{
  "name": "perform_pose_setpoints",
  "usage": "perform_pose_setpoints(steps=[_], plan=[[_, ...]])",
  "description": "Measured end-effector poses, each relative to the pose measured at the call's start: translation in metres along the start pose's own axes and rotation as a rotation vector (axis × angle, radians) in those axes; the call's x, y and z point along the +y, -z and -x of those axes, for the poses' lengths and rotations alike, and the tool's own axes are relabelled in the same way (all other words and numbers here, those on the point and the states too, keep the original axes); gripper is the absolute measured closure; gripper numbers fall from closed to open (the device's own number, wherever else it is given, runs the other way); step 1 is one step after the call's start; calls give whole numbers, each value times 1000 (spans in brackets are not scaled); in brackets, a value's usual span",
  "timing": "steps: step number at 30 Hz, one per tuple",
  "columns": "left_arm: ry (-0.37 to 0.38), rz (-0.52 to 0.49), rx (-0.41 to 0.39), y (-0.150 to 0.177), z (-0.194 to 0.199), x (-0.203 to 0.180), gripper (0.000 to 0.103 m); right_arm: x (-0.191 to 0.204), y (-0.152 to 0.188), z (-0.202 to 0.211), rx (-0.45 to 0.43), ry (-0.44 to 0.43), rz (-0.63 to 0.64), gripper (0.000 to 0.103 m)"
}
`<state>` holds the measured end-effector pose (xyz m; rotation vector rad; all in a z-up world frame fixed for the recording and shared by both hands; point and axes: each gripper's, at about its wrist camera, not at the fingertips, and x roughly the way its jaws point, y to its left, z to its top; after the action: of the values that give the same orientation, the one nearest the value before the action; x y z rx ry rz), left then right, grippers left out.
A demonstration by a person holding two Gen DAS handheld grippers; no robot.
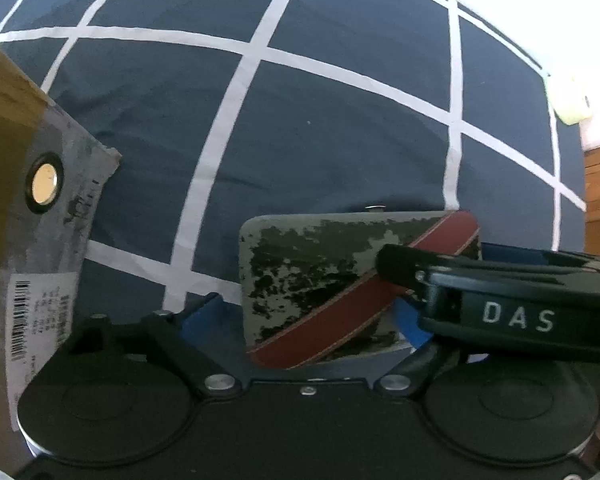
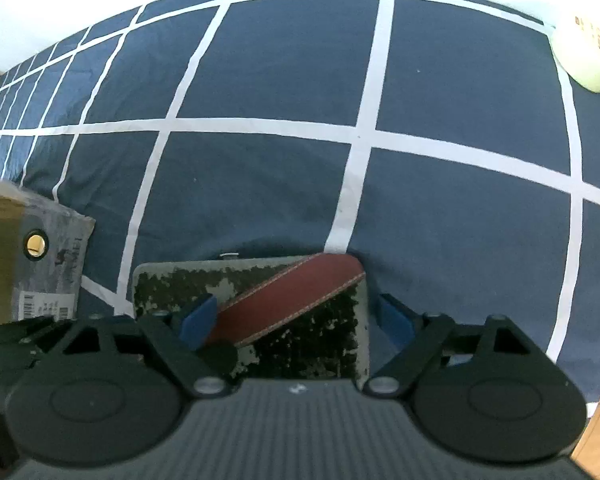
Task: Organize objects
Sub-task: 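Close the right gripper on the grey-black case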
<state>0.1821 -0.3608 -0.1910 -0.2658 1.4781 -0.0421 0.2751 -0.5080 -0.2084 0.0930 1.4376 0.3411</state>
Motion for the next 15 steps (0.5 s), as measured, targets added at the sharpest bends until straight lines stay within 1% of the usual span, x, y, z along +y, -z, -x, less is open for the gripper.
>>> perform_pose_setpoints(steps=[3, 6, 13, 15], plan=[[17, -4, 0, 0, 2, -1, 22, 1, 0, 2, -5, 1, 2, 25], [12, -11, 0, 4, 3, -2, 22, 0, 1, 3, -9, 4, -3, 28], [0, -41, 3, 1, 6, -4, 23, 1, 10, 8, -24, 4, -28, 30], [0, -45, -1, 1, 7, -3, 25, 2, 13, 12, -36, 7, -36, 30]])
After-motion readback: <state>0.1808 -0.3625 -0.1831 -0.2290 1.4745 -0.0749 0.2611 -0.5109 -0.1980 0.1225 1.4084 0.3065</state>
